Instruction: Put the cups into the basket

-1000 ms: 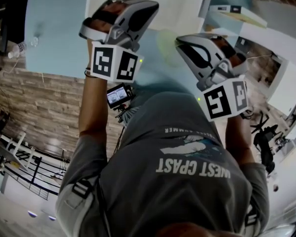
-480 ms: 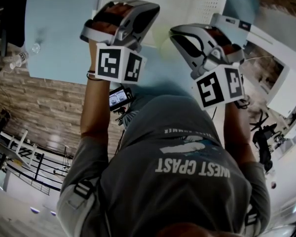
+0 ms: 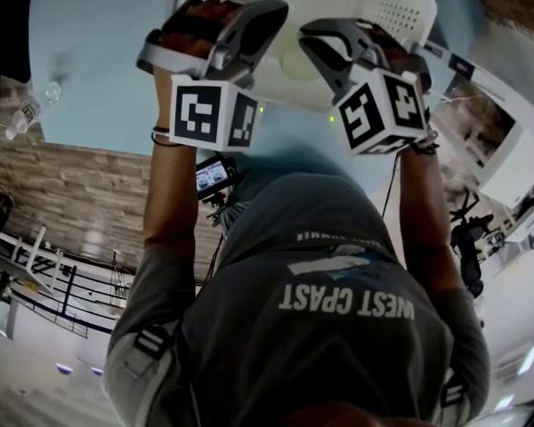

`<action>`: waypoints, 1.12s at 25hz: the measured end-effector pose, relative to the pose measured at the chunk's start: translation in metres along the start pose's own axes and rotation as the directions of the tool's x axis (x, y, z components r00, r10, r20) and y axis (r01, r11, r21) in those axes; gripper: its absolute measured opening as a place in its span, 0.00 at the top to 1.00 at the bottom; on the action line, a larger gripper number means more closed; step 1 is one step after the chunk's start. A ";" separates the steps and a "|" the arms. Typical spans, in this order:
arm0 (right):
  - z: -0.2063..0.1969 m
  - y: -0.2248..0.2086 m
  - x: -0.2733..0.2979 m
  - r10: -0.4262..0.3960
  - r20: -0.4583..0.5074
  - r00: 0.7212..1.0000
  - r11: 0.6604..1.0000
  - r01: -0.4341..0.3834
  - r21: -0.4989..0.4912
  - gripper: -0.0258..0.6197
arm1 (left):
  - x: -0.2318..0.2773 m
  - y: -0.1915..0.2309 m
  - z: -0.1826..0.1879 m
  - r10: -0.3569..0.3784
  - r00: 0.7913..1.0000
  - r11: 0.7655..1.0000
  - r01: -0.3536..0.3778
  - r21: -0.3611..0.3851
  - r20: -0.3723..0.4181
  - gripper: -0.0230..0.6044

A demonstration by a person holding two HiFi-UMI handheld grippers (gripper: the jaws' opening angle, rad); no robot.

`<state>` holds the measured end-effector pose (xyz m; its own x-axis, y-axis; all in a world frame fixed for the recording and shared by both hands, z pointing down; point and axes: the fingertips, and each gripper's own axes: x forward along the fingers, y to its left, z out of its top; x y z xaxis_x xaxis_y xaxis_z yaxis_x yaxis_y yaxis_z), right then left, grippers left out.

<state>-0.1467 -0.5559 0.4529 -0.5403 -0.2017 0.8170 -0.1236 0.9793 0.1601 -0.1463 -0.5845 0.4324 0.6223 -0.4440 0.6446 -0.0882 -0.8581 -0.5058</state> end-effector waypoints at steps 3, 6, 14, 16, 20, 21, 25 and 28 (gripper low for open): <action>-0.010 -0.002 0.018 0.009 -0.012 1.000 1.000 -0.009 0.013 0.91 | 0.005 0.000 -0.001 -0.006 1.000 1.000 0.006 0.002 0.000 0.96; -0.017 -0.001 0.034 0.031 -0.021 0.999 0.999 -0.031 0.025 0.91 | 0.008 0.002 0.001 -0.011 1.000 1.000 0.011 0.002 0.008 0.96; -0.032 0.002 0.058 0.077 -0.044 0.996 0.996 -0.075 0.043 0.91 | 0.015 0.002 0.008 -0.015 0.999 1.000 0.015 0.011 0.032 0.96; -0.035 0.003 0.062 0.082 -0.048 0.995 0.996 -0.080 0.051 0.91 | 0.017 0.001 0.008 -0.017 0.999 1.000 0.016 0.007 0.037 0.96; -0.040 0.006 0.071 0.099 -0.056 0.993 0.994 -0.095 0.061 0.91 | 0.018 0.001 0.007 -0.019 0.999 1.000 0.019 0.003 0.042 0.96; -0.041 0.007 0.073 0.101 -0.059 0.993 0.993 -0.097 0.065 0.91 | 0.018 0.001 0.008 -0.019 0.999 1.000 0.019 0.003 0.044 0.96; -0.048 0.008 0.081 0.109 -0.080 0.991 0.992 -0.103 0.074 0.91 | 0.022 0.000 0.008 -0.019 0.999 1.000 0.019 0.005 0.051 0.96; -0.055 0.010 0.087 0.117 -0.104 0.988 0.990 -0.109 0.085 0.91 | 0.024 -0.001 0.009 -0.020 0.998 1.000 0.020 0.003 0.055 0.96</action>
<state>-0.1491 -0.5629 0.5560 -0.4619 -0.0831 0.8830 -0.1344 0.9907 0.0229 -0.1244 -0.5915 0.4434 0.6655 -0.4122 0.6222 -0.0734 -0.8658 -0.4951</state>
